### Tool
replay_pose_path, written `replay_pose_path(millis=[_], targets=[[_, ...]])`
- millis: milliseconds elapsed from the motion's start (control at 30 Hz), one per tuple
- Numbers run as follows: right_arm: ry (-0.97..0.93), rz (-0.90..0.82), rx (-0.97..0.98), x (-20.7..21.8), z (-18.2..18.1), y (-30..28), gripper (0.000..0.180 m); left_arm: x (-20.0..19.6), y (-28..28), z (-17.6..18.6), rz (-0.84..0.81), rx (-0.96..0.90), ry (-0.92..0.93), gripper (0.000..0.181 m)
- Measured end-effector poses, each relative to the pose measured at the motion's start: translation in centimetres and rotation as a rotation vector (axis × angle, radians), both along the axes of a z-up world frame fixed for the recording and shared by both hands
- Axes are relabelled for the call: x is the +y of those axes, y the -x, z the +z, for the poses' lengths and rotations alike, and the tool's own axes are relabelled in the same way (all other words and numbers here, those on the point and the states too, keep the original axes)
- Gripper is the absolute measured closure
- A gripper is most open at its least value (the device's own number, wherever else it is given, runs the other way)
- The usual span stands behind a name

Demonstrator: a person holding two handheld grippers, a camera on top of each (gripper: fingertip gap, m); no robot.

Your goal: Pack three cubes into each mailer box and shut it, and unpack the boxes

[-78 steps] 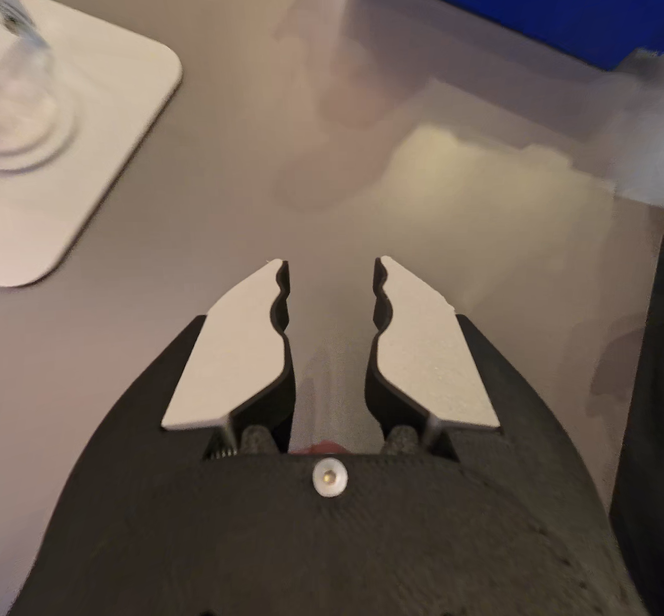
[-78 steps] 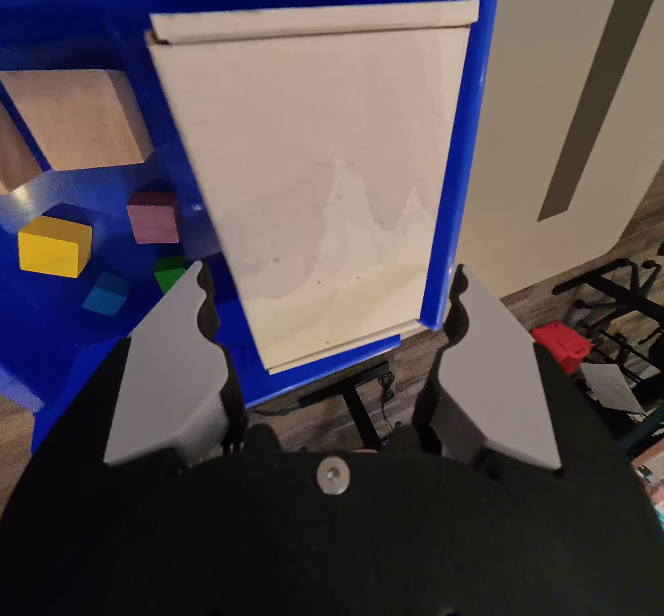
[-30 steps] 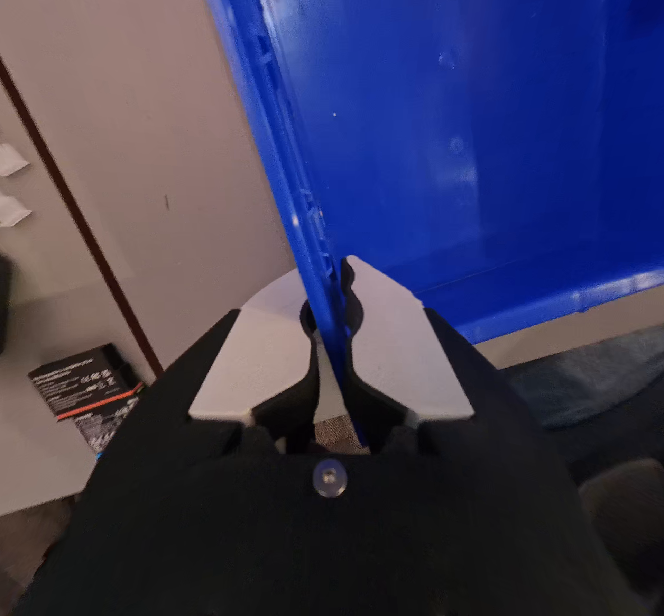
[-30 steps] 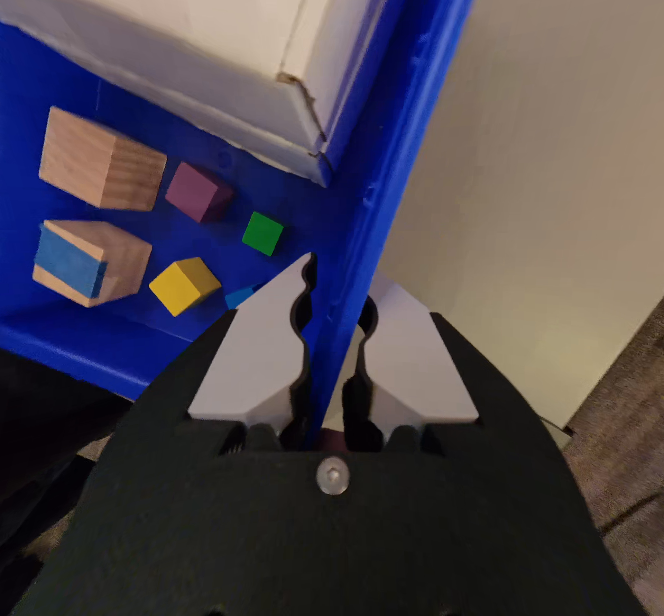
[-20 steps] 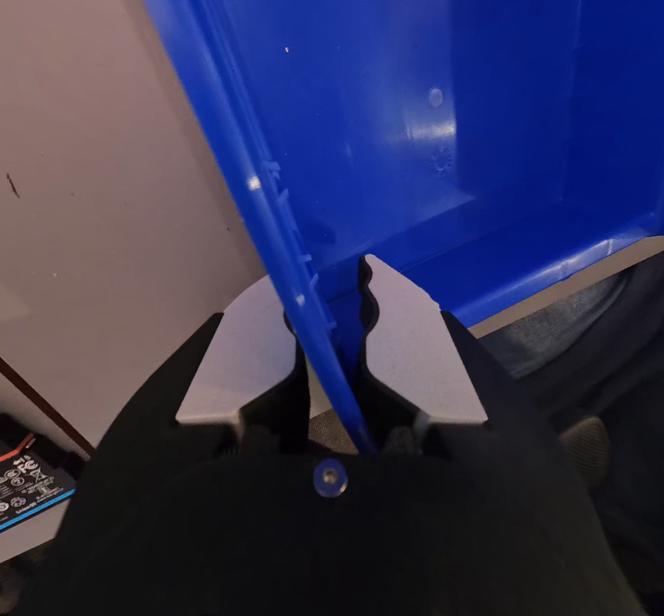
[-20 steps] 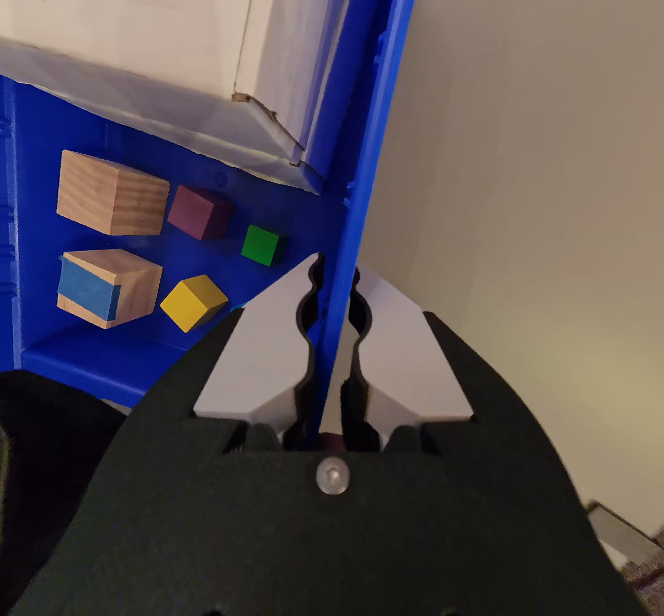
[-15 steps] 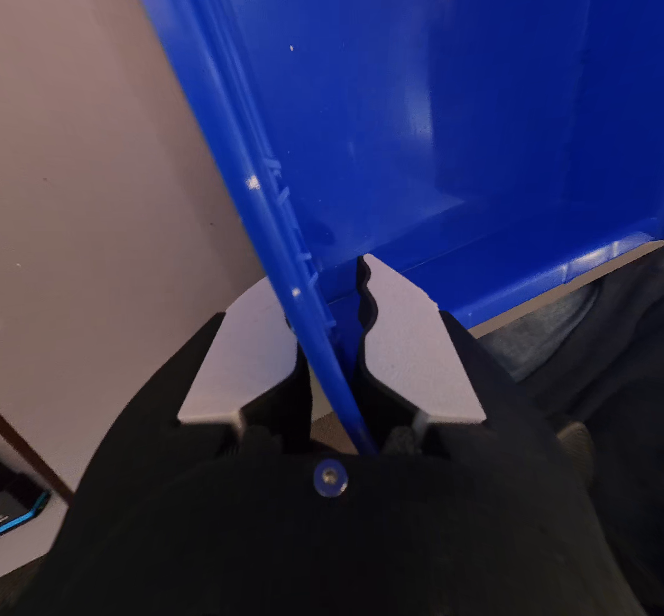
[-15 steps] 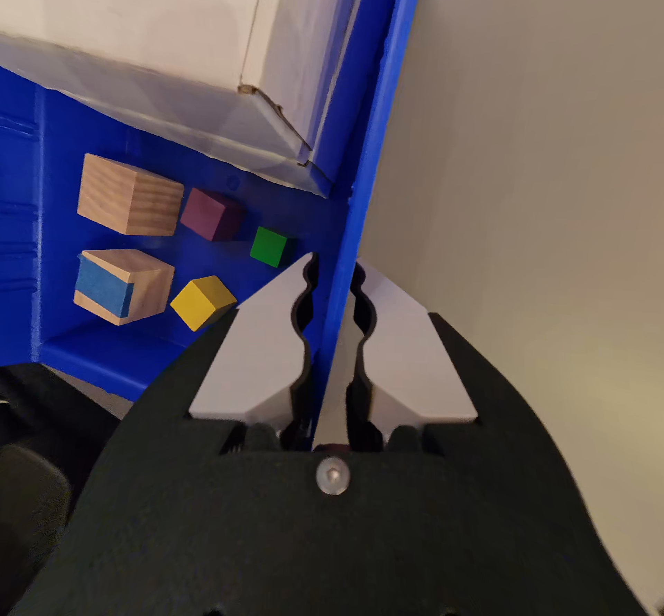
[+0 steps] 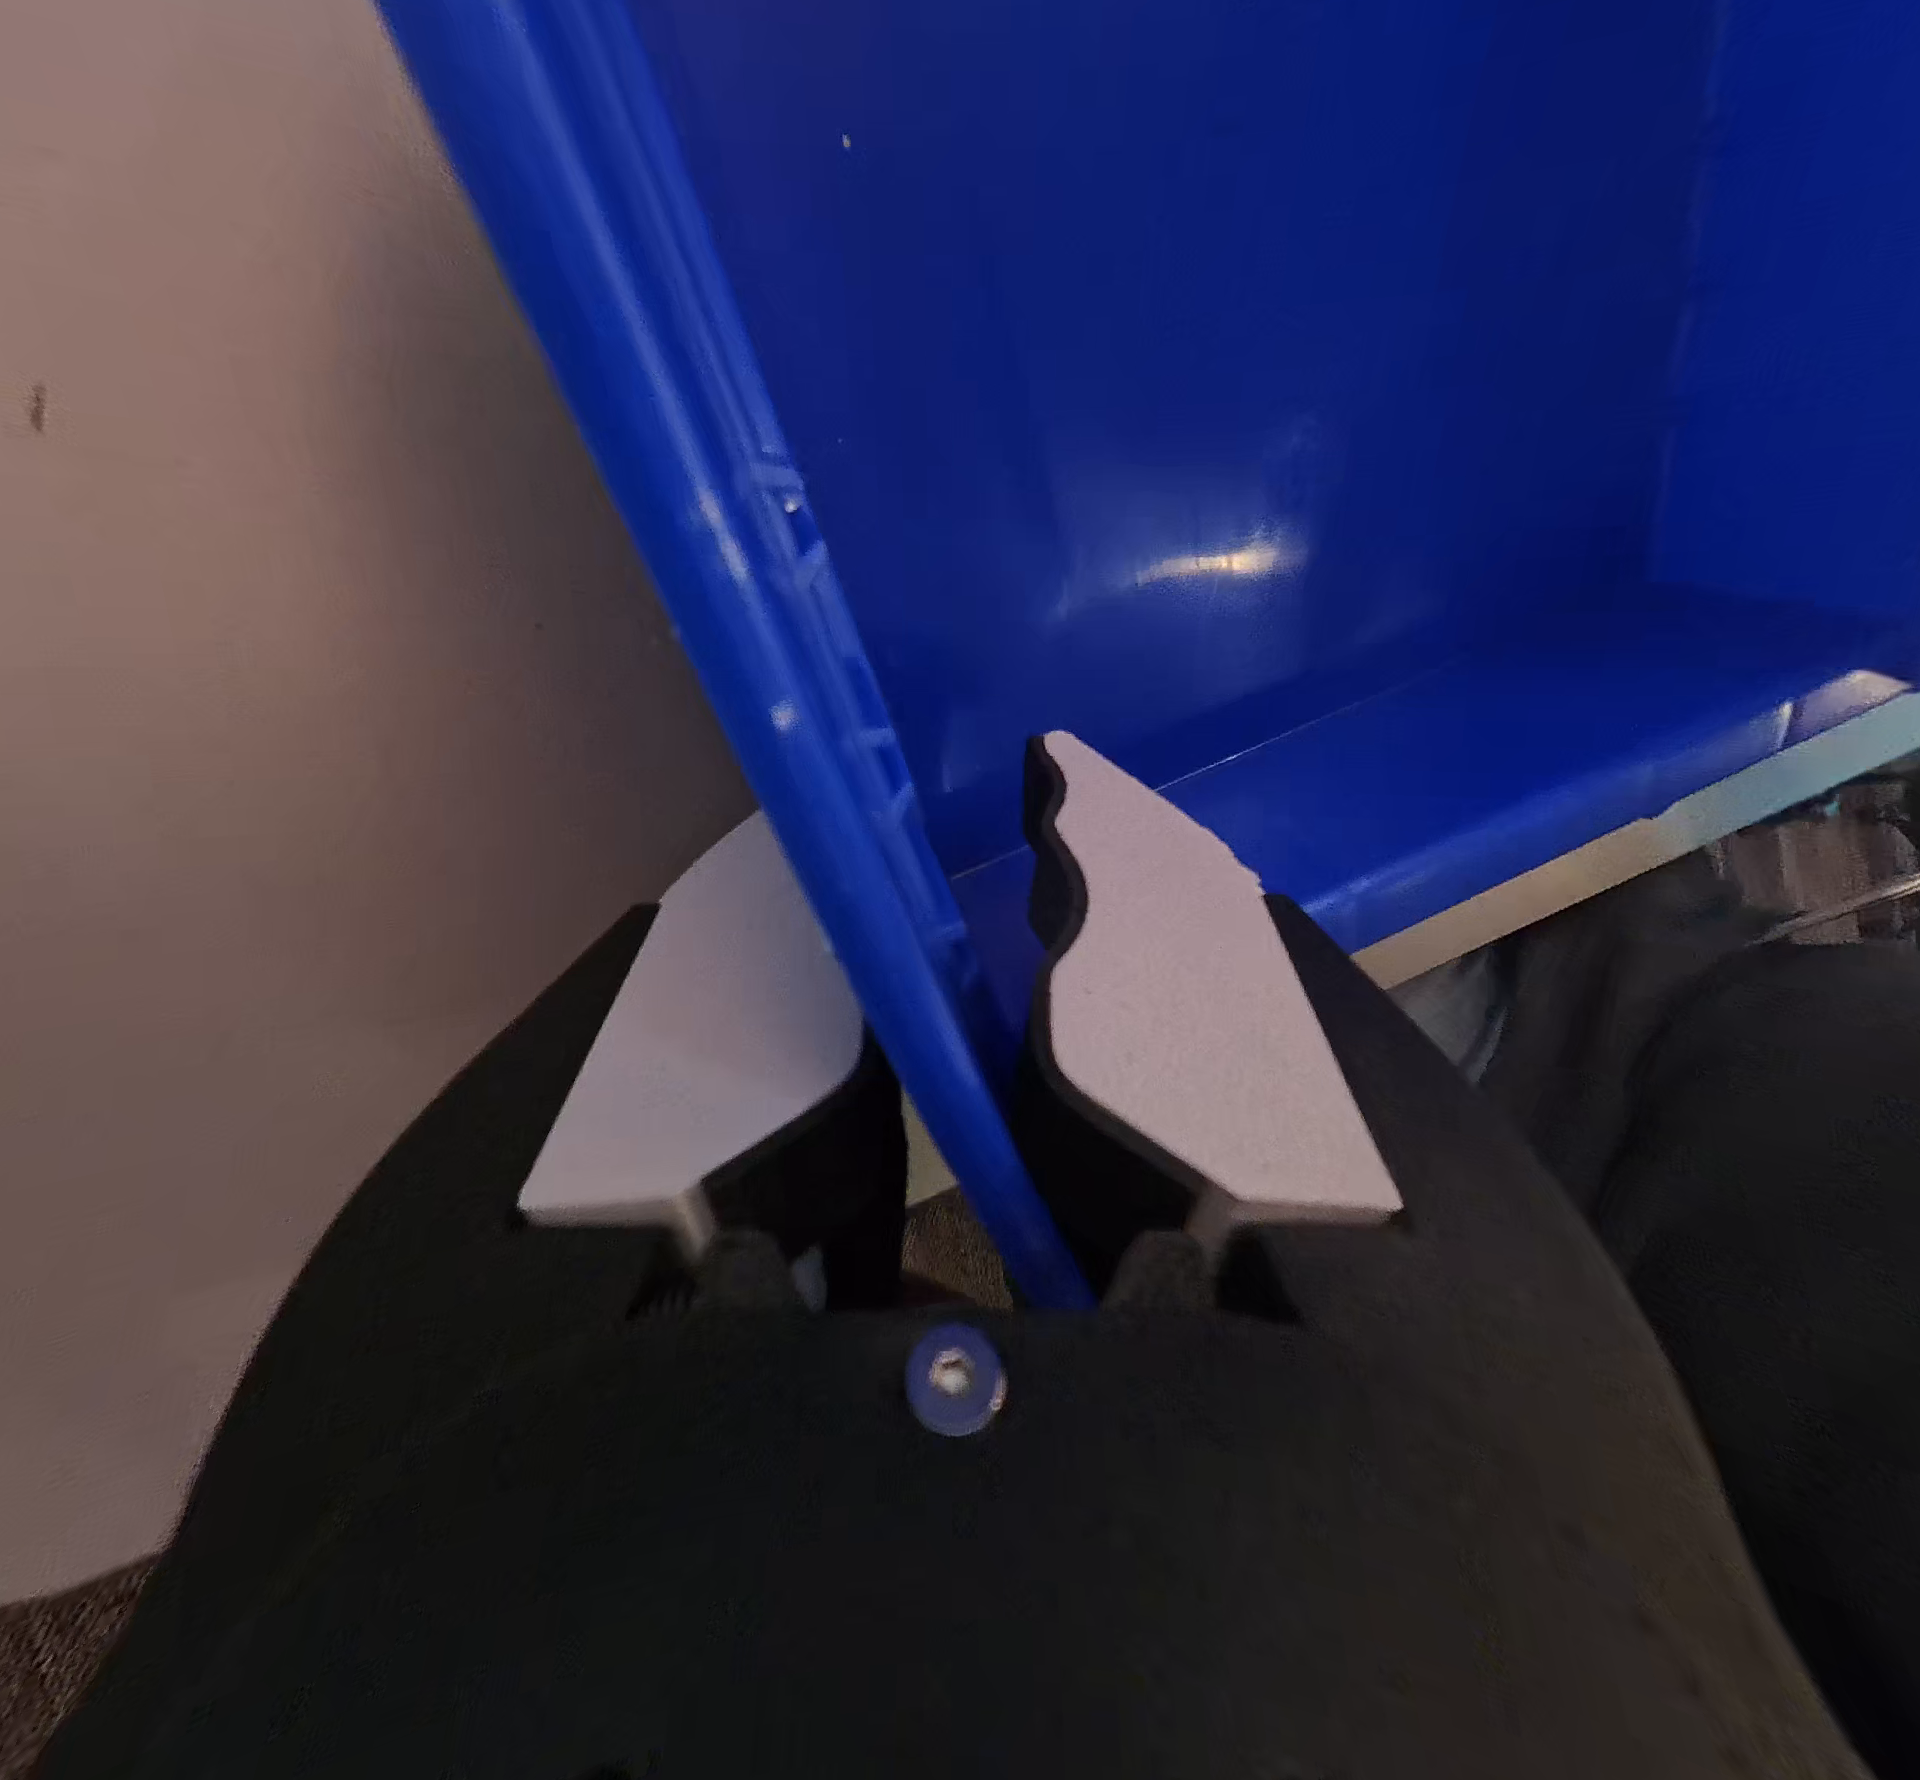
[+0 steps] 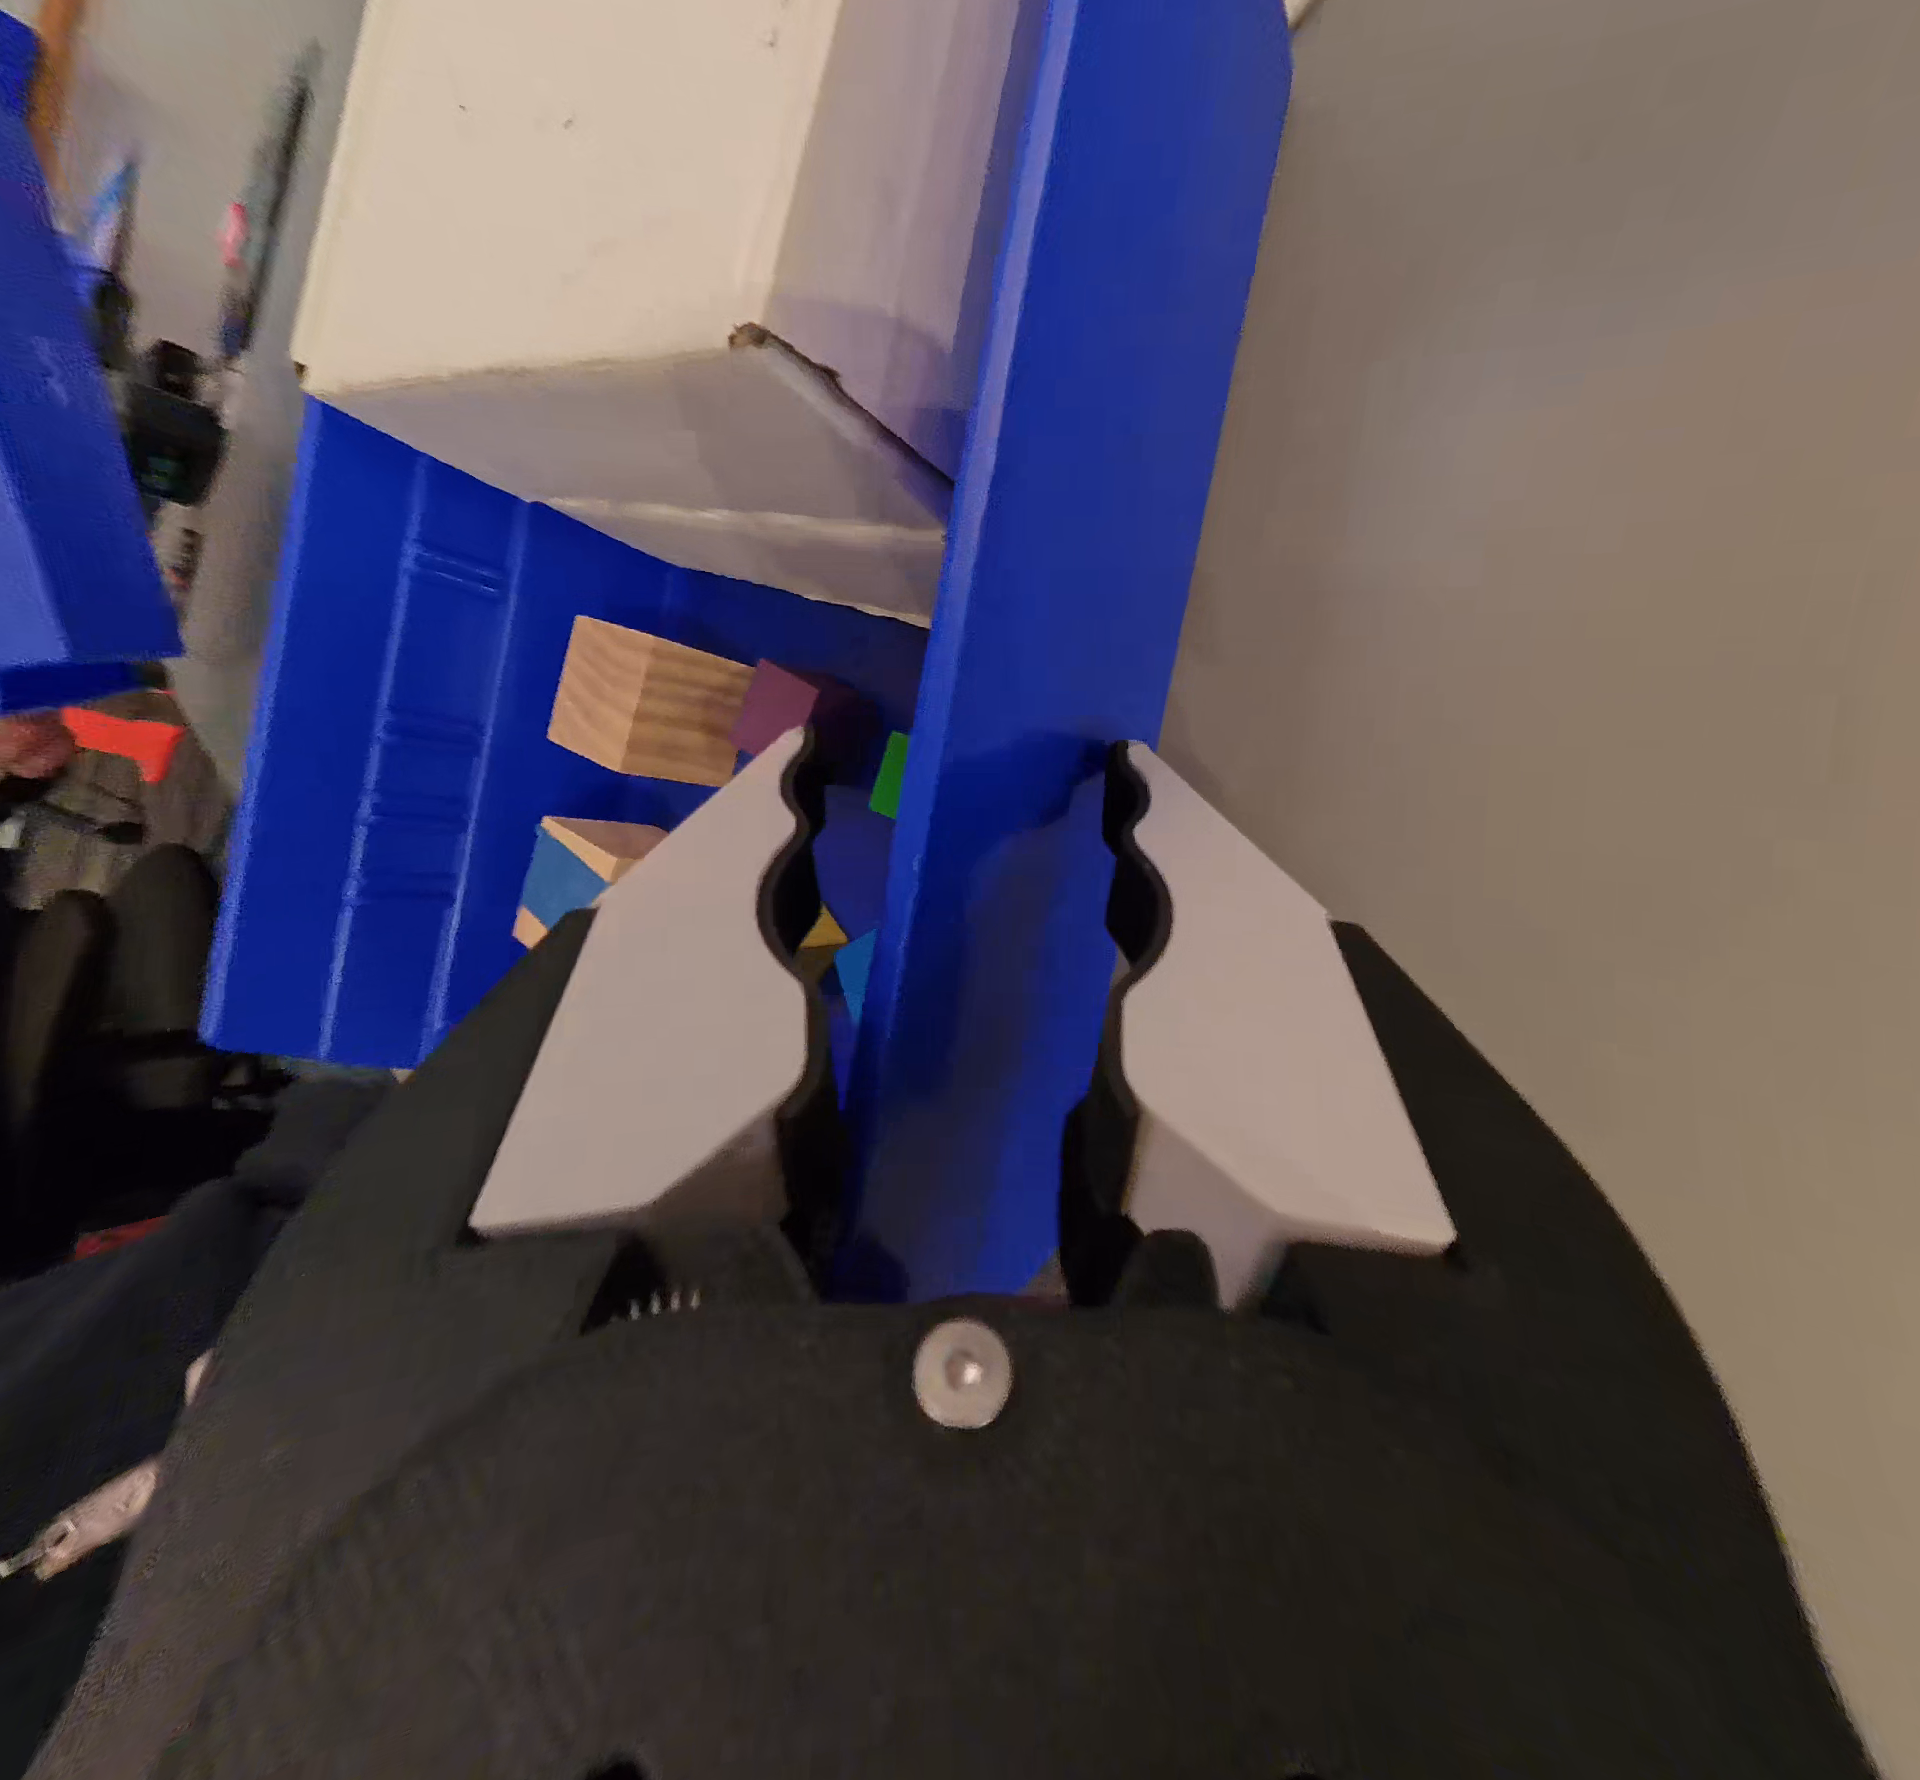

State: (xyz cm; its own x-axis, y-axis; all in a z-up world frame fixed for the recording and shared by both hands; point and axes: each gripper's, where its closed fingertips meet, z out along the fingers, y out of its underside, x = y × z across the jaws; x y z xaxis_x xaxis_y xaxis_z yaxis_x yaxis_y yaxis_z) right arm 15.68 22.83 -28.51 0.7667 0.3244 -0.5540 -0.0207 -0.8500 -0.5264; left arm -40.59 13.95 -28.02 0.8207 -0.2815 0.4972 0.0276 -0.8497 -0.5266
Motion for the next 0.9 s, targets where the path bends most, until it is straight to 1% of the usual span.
replay_pose_path(millis=[67, 167, 267, 500, 600, 700, 800, 900], targets=[[0.005, 0.011, 0.055, -0.1, 0.2, 3.3, 0.117, -0.2, 0.2, 1.2, 0.025, -0.014, -0.038, 0.157], [0.008, 0.041, 0.124, -0.5, 0.7, 8.1, 0.107, -0.7, 0.2, 3.3, 0.077, -0.064, -0.1, 0.157], [0.017, 0.058, 0.157, -0.7, 0.8, 12.4, 0.104, -1.2, 0.3, 5.2, 0.115, -0.094, -0.161, 0.157], [0.045, 0.041, 0.368, -1.6, 1.8, 22.0, 0.093, -2.5, 0.3, 7.7, 0.126, -0.112, -0.224, 0.157], [0.056, 0.051, 0.452, -2.3, 2.4, 26.0, 0.084, -2.9, 0.5, 8.5, 0.129, -0.112, -0.241, 0.157], [0.098, 0.094, 0.531, -3.1, 2.6, 30.3, 0.086, -3.2, 0.8, 9.6, 0.13, -0.103, -0.266, 0.157], [0.115, 0.132, 0.605, -3.7, 3.0, 34.9, 0.08, -3.4, 0.8, 10.7, 0.129, -0.097, -0.292, 0.157], [0.128, 0.184, 0.646, -4.1, 3.0, 38.1, 0.083, -3.5, 0.4, 11.6, 0.128, -0.094, -0.312, 0.157]])
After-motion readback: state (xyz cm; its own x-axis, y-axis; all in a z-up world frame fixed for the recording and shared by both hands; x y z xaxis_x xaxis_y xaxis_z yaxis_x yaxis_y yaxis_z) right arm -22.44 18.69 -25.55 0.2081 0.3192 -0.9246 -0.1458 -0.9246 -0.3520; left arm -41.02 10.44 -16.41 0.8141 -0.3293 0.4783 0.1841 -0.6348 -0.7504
